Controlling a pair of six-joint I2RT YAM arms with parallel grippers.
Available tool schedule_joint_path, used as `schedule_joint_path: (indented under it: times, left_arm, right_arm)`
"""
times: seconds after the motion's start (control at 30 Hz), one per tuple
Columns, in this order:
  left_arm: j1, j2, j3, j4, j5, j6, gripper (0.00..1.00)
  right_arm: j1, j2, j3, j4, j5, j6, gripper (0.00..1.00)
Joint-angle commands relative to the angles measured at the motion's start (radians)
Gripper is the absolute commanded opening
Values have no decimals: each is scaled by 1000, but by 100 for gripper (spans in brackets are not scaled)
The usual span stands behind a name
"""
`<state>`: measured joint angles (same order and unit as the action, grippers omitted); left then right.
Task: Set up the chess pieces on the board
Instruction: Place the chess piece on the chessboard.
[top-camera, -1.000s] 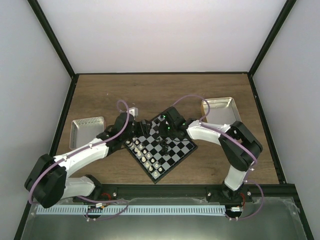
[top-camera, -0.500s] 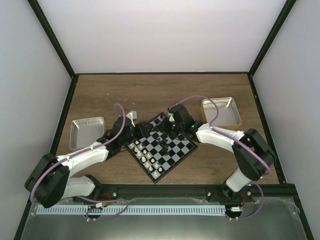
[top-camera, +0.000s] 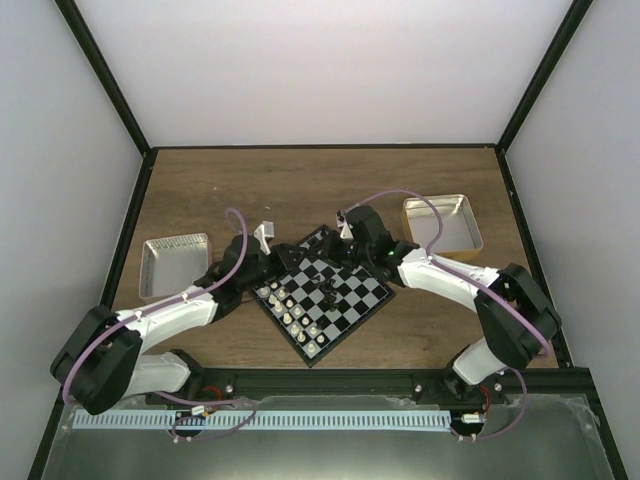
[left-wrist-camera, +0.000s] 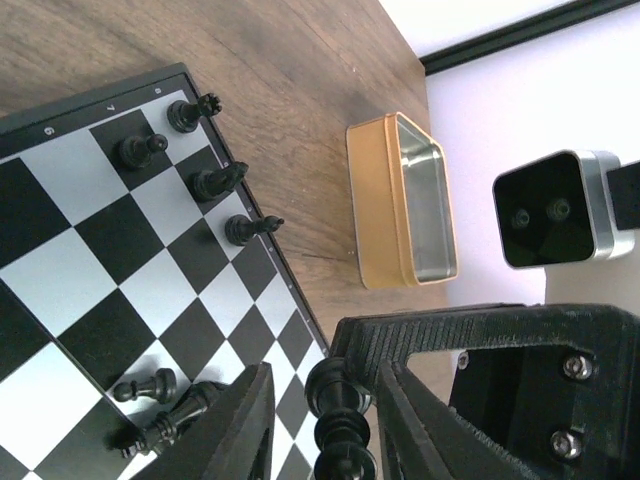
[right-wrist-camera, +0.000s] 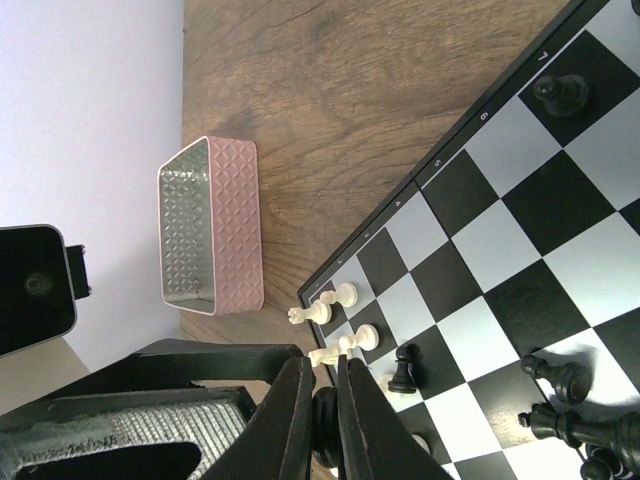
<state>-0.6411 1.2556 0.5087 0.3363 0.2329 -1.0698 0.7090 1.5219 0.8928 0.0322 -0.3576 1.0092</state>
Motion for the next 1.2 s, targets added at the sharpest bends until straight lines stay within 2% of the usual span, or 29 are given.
schedule_joint_path:
  times: [0.0, 0.2, 0.27, 0.3, 0.43, 0.53, 0.8, 1.17]
  left_arm:
    - [4, 11, -5, 46, 1, -7, 29]
    - [4, 20, 7, 34, -12, 14, 9]
    - [4, 19, 19, 13, -20, 38, 6]
    - [4, 18, 31, -10, -30, 56, 5]
    - [3, 18, 102, -208, -99, 171, 5]
    - [1, 41, 186, -360, -145, 279, 4]
    - [-59, 132, 384, -586, -226, 477, 5]
    - [-261, 429, 800, -863, -322, 632, 7]
  right_arm:
    - [-6, -10, 6, 22, -15, 11, 4]
    - [-6, -1, 7, 19, -17, 6, 5]
    - [-6, 1, 12, 3, -3, -7, 9]
    - [-6, 1, 19, -17, 19, -19, 13]
    - [-6, -28, 43, -128, 161, -86, 45]
    - [-9, -77, 43, -200, 297, -132, 55]
    - [-29, -234, -20, -331, 592, -149, 61]
    - [-52, -475, -159, -405, 793, -65, 65]
